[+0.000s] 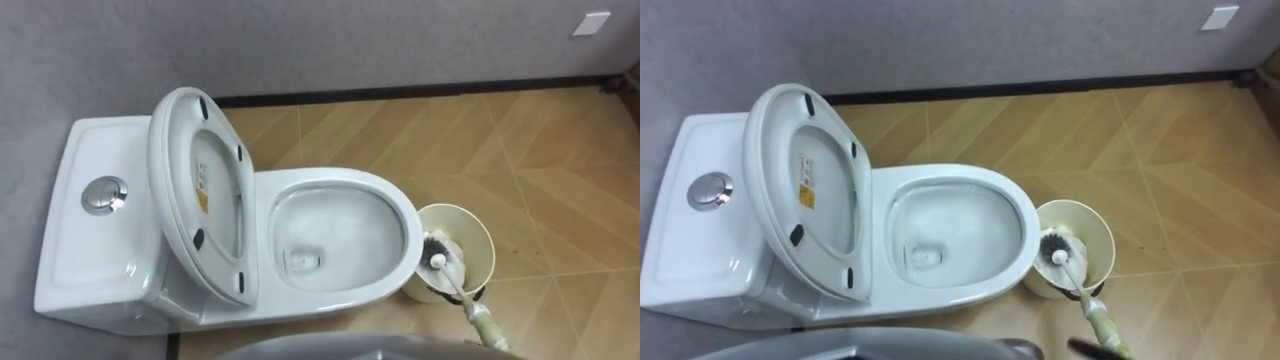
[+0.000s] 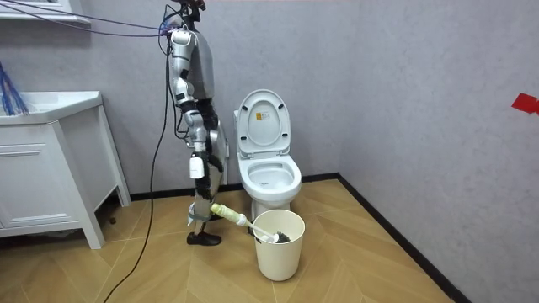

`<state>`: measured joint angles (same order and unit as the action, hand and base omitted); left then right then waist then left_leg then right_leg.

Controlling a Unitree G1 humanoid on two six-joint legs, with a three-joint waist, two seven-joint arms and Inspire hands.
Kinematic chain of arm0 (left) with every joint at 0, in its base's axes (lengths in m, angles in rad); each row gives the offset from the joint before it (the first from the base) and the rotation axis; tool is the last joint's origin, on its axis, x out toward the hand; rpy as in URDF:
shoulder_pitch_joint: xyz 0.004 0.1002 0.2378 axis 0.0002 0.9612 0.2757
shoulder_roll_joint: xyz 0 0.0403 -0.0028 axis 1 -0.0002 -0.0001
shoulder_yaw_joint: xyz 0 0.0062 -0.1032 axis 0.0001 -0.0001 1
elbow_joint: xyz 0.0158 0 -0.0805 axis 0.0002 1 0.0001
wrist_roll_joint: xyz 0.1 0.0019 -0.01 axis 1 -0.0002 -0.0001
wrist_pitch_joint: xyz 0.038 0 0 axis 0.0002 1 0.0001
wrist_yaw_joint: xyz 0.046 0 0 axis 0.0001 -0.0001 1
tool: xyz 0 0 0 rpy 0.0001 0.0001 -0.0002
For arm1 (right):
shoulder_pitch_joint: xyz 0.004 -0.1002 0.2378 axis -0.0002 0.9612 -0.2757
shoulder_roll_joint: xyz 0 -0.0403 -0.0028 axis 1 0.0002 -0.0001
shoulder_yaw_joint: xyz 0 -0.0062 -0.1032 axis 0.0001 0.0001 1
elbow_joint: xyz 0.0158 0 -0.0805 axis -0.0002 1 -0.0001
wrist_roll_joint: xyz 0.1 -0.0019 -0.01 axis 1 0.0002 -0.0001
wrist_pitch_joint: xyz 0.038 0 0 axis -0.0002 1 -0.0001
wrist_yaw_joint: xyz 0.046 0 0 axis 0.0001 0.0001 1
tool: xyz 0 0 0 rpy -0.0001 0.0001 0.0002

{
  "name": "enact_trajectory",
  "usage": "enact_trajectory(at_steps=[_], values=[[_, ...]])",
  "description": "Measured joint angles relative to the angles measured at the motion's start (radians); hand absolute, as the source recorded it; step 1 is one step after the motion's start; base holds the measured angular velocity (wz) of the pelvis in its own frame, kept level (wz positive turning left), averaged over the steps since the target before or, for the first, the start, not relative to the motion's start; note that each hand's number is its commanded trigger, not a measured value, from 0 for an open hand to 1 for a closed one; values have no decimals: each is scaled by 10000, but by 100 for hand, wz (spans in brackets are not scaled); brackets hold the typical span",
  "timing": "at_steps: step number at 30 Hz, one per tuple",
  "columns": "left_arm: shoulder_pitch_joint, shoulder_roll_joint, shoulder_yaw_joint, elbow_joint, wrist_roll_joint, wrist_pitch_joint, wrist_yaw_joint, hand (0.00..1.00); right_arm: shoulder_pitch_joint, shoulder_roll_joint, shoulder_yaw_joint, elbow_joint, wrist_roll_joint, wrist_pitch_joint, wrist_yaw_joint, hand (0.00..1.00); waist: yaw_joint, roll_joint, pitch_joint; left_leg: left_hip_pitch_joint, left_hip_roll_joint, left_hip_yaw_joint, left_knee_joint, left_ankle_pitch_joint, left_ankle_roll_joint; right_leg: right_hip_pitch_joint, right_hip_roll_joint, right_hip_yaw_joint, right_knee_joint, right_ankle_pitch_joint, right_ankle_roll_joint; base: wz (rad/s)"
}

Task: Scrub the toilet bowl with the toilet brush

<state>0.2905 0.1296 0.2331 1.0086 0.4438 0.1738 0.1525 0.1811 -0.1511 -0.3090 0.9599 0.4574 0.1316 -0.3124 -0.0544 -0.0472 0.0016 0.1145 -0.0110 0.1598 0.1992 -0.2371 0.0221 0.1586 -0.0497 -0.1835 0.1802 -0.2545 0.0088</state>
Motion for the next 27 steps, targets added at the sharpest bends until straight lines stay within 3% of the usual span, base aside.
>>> enact_trajectory(at_steps=[3,5,12,17,24,27], values=[[144,9,4,-197,8,-331,309,0,-247,-123,17,-485,-85,-571,-360,0,34,-33,-9,-74,-5,-60,0,0,-1,-2,1,-105,-88,3,-3,7],[120,10,-2,-244,14,-453,333,0,-319,-133,43,-491,-310,-740,-346,0,33,-42,-17,-147,-12,-101,11,-1,-2,-29,0,-114,-101,4,-3,7],[98,22,-19,-255,97,-717,333,0,-399,-133,185,-649,-1239,-791,-106,0,100,-70,-49,-271,-5,-93,65,0,-3,-174,-3,-88,47,9,-7,0],[43,59,-212,-164,80,-904,323,0,-690,-174,787,-719,-2498,-918,105,0,118,-85,-42,-612,18,-103,286,-1,-1,-429,-4,-124,99,90,-33,0],[-349,261,-334,-66,61,-1350,310,0,-1377,-428,1354,-200,-3313,-1271,218,0,388,-15,-27,-1944,143,-329,947,-45,77,-1457,-17,-421,651,129,-84,12],[-372,370,-483,-71,-37,-1344,315,0,-1589,-472,1403,173,-3496,-1298,203,0,412,-26,-20,-2430,154,-426,1226,-47,103,-1868,-34,-501,935,129,-89,11]])
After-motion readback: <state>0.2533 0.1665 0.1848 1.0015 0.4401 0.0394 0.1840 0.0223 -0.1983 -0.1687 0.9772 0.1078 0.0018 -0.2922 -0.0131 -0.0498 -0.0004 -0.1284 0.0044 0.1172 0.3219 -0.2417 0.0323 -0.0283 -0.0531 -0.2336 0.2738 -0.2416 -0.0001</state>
